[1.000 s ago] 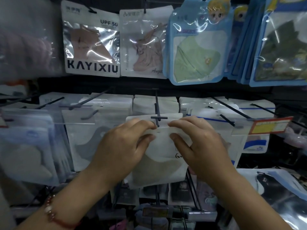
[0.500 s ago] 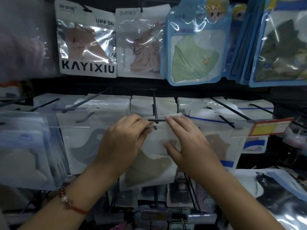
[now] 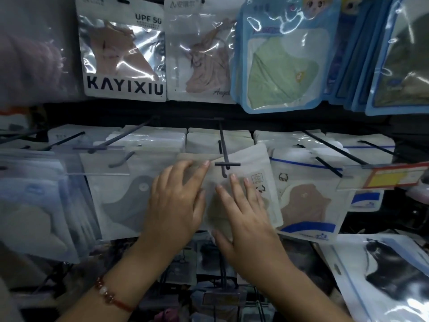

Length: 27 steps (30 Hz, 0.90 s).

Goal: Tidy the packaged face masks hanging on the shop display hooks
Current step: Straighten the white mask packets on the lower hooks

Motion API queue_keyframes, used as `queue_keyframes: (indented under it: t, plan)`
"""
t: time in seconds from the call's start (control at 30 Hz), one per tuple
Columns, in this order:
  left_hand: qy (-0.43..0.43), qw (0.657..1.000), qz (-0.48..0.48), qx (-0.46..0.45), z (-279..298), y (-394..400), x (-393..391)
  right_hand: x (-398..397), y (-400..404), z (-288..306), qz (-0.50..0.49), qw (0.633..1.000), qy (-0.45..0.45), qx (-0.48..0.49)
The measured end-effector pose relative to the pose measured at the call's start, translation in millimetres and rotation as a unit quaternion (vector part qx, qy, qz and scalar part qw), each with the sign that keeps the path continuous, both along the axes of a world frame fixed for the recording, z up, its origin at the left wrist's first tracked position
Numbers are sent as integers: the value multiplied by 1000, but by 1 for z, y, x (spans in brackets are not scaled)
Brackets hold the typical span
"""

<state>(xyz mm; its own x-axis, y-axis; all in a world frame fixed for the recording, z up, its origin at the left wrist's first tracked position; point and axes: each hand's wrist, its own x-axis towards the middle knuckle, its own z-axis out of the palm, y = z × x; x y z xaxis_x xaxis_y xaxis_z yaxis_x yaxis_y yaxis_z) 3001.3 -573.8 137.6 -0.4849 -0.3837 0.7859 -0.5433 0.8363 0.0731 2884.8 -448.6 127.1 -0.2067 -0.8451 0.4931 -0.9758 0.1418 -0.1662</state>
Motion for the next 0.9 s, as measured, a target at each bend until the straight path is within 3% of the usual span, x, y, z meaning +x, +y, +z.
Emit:
queue_keyframes:
  t: [0.37,0.6,0.9]
  plan:
    - [-15,988,56,139,-59,-2,76,50,-25,-15,135,987,-86,23]
    - [-1,980,102,169,-56,-35,120,78,-54,-20,107,991,-84,11]
    - [111,951,-4,289,-51,-64,137,86,-80,-23,25,996,-90,4]
